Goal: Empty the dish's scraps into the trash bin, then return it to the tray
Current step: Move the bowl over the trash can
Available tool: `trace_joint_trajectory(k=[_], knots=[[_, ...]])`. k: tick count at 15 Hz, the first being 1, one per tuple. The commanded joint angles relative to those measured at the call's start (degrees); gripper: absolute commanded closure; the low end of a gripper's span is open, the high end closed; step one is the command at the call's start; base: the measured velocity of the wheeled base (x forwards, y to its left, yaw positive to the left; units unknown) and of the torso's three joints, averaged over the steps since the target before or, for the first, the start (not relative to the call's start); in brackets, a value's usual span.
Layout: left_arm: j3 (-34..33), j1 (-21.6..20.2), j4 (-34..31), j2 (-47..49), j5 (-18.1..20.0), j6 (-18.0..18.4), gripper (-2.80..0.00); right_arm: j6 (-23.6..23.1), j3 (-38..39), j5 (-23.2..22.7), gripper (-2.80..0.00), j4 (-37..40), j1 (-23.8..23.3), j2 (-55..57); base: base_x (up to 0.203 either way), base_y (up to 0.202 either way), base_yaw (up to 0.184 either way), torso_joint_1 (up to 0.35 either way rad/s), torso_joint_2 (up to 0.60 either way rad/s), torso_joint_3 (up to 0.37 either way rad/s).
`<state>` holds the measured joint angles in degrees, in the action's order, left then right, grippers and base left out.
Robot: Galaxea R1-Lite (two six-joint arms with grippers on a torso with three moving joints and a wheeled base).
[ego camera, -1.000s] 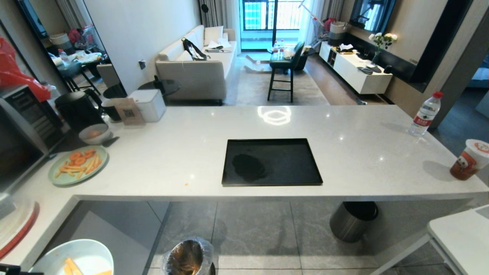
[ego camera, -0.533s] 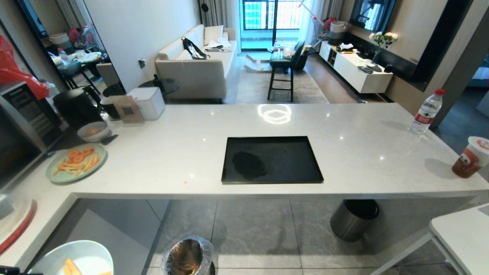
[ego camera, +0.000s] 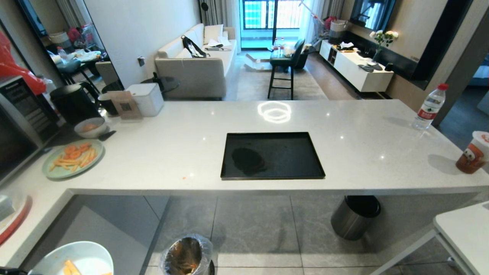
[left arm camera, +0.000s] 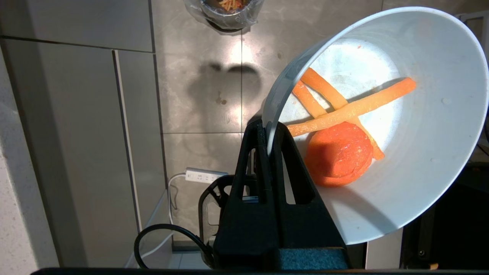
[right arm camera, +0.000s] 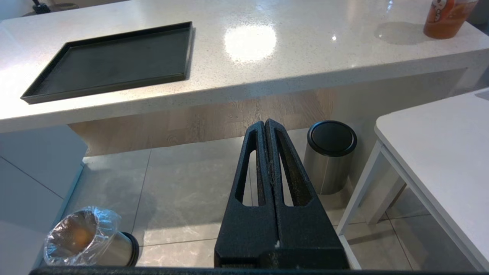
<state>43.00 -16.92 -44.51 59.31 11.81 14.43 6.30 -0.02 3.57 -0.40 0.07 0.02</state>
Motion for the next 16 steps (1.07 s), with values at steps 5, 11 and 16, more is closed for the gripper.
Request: trace_joint_trajectory(k=[5, 11, 16], knots=[[-0.07, -0.92, -0.14, 0.02, 0.05, -0.04, 0.00, 0.03, 0.02, 0.03, 0.00, -0.04, 0.01, 0.06, 0.000, 0.000, 0.000, -0.131, 0.31, 0.181], [-0.02, -0.84, -0.14, 0.02, 0.05, -0.10, 0.00, 0.03, 0.02, 0.03, 0.00, -0.04, 0.01, 0.06, 0.000, 0.000, 0.000, -0.133, 0.32, 0.190], [-0.02, -0.92, -0.14, 0.28, 0.05, -0.01, 0.00, 0.03, 0.02, 0.03, 0.00, -0.04, 0.01, -0.02, 0.000, 0.000, 0.000, -0.132, 0.34, 0.203]])
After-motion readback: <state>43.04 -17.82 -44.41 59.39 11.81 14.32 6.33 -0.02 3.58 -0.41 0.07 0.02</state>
